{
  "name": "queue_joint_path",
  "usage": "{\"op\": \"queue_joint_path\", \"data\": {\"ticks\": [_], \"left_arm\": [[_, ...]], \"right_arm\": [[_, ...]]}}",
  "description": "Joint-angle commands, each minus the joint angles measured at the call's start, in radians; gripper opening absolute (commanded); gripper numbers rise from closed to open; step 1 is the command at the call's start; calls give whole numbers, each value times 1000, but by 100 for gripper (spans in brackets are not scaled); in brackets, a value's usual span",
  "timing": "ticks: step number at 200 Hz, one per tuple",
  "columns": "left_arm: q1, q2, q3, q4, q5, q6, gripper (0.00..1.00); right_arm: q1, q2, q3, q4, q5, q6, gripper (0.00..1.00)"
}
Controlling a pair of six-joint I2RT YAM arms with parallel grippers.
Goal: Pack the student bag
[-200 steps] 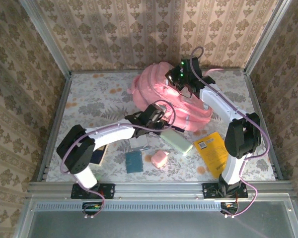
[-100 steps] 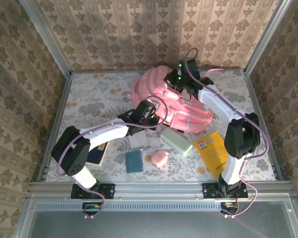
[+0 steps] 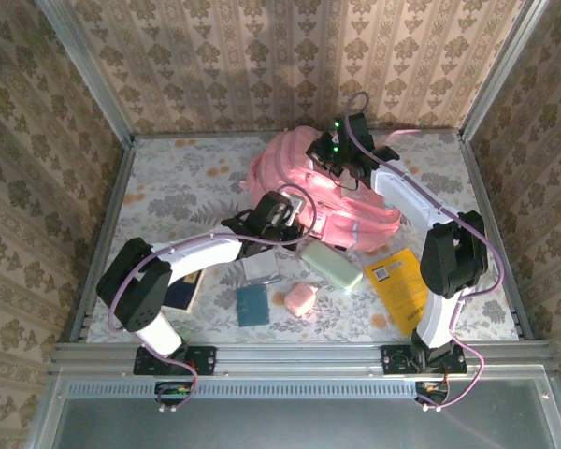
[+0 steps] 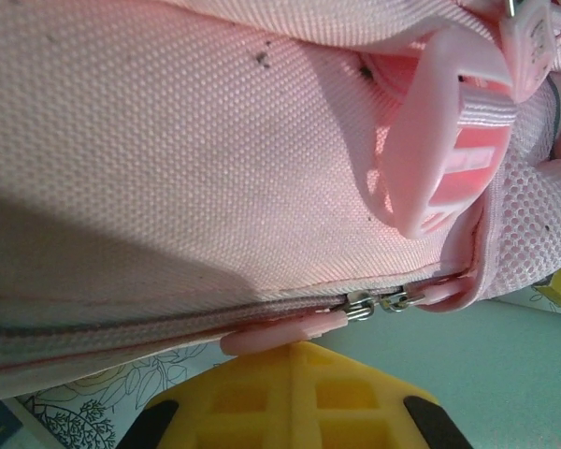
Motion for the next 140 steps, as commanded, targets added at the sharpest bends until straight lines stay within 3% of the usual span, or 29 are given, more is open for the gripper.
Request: {"op": "queue_joint_path", "data": {"ticks": [1, 75, 140], "left_arm": [[-3, 4, -3, 21, 28, 16, 0], [0, 52, 5, 38, 79, 7, 4], [7, 58, 9, 49, 75, 6, 0]], "right_arm": [[4, 0, 47, 37, -37, -5, 0], [6, 12, 61, 42, -60, 16, 0], [9, 19, 60, 47, -73, 7, 0]]}}
